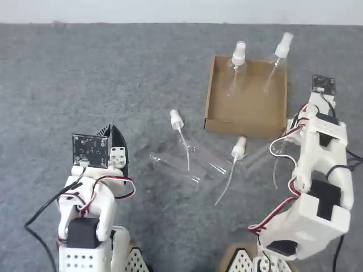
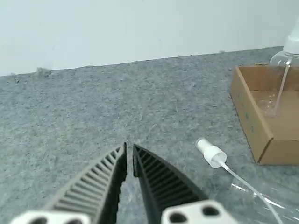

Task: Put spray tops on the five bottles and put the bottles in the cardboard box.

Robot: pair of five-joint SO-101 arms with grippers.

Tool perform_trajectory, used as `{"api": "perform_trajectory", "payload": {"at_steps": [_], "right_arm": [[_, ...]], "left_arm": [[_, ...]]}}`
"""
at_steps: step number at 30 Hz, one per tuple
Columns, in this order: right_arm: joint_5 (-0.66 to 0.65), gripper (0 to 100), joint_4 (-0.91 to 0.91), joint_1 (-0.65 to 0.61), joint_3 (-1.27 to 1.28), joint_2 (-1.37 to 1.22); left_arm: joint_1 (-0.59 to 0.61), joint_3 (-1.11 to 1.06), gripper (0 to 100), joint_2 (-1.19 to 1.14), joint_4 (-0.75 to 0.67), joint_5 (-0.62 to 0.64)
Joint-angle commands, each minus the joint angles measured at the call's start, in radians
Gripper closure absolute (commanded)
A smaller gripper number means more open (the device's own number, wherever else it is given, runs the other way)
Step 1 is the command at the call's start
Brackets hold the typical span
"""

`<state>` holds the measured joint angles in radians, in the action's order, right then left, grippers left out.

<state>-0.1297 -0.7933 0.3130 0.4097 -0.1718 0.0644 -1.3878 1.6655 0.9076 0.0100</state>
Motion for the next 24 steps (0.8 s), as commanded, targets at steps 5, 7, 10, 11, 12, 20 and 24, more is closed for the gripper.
{"api": "perform_trajectory", "payload": {"at_steps": [5,7,10,11,12,20,24], "right_arm": [[0.011,83.2,-0.173,0.008,-0.009,0.186],[0.011,83.2,-0.225,0.007,-0.008,0.223],[0.006,83.2,-0.243,-0.005,0.052,0.282],[0.005,83.2,-0.242,-0.021,0.086,0.305],[0.003,83.2,-0.242,-0.036,0.117,0.331],[0.011,83.2,-0.203,-0.163,0.321,0.642],[0.002,83.2,-0.156,-0.173,0.414,0.733]], "left_arm": [[-0.002,0.01,99,0.012,-0.026,0.009],[-0.003,0.01,99,0.012,-0.026,0.009],[-0.003,0.01,99,0.012,-0.025,0.009],[-0.003,0.01,99,0.012,-0.025,0.009],[-0.003,0.01,99,0.012,-0.025,0.009],[-0.003,0.01,99,0.012,-0.025,0.009],[-0.003,0.01,99,0.012,-0.025,0.009]]}}
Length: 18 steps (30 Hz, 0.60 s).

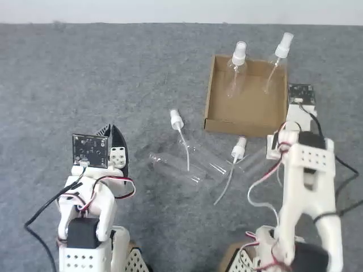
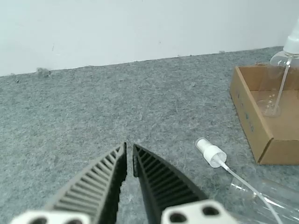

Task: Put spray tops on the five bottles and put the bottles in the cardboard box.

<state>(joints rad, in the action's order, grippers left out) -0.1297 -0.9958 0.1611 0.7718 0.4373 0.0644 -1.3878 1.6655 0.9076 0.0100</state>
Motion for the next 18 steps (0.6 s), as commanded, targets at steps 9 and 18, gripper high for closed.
{"api": "perform_trajectory", "payload": {"at_steps": [9,18], "right_arm": [[0.006,83.4,0.097,-0.054,0.063,0.124],[0.002,83.3,0.154,-0.028,0.058,-0.081]], "left_arm": [[-0.003,0.01,99,0.012,-0.023,0.009],[-0.003,0.01,99,0.012,-0.021,0.009]]}}
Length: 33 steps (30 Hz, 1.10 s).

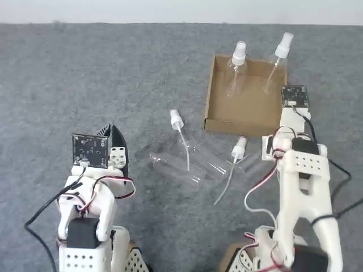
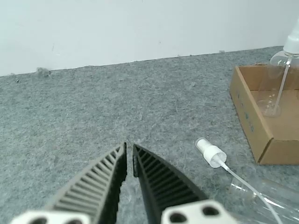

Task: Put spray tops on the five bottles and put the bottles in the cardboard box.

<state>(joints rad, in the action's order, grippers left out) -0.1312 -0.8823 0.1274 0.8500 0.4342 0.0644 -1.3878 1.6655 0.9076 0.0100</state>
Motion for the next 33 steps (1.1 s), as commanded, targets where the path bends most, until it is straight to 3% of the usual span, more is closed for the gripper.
{"api": "perform_trajectory", "payload": {"at_steps": [1,7,17,21,28,33], "right_arm": [[0.003,83.3,0.047,0.005,-0.02,-0.099],[0.002,83.3,-0.018,-0.012,-0.015,-0.091],[0.002,83.2,-0.107,-0.217,0.071,0.076],[0.002,83.2,-0.136,-0.245,0.095,0.142],[-0.048,83.2,-0.255,-0.151,0.008,0.302],[-0.077,83.1,-0.318,-0.018,-0.118,0.297]], "left_arm": [[-0.003,0.01,99,0.012,-0.021,0.009],[-0.003,0.01,99,0.012,-0.023,0.009],[-0.003,0.01,99,0.012,-0.023,0.009],[-0.003,0.01,99,0.012,-0.023,0.009],[-0.003,0.01,99,0.012,-0.023,0.009],[-0.003,0.01,99,0.012,-0.021,0.009]]}}
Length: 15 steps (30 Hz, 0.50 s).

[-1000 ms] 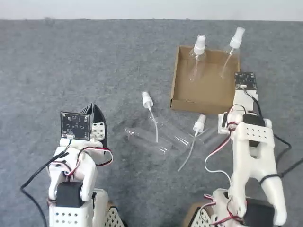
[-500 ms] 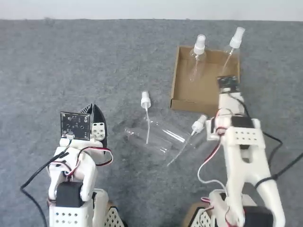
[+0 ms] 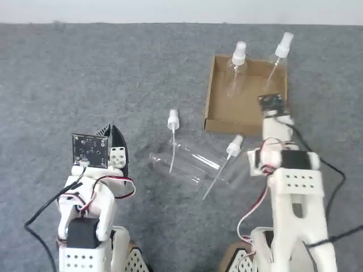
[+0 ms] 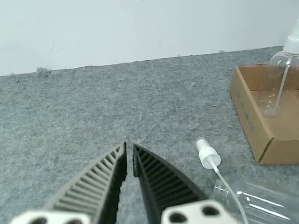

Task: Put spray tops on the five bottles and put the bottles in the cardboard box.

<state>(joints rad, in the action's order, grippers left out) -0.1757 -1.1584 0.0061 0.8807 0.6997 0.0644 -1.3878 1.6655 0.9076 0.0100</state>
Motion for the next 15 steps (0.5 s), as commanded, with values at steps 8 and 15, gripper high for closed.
{"api": "perform_trajectory", "payload": {"at_steps": [8,15], "right_arm": [[-0.08,75.9,0.022,0.185,-0.226,-0.191],[-0.077,74.9,0.2,0.182,-0.186,-0.403]], "left_arm": [[-0.003,0.01,99,0.012,-0.021,0.009],[-0.003,0.01,99,0.012,-0.021,0.009]]}}
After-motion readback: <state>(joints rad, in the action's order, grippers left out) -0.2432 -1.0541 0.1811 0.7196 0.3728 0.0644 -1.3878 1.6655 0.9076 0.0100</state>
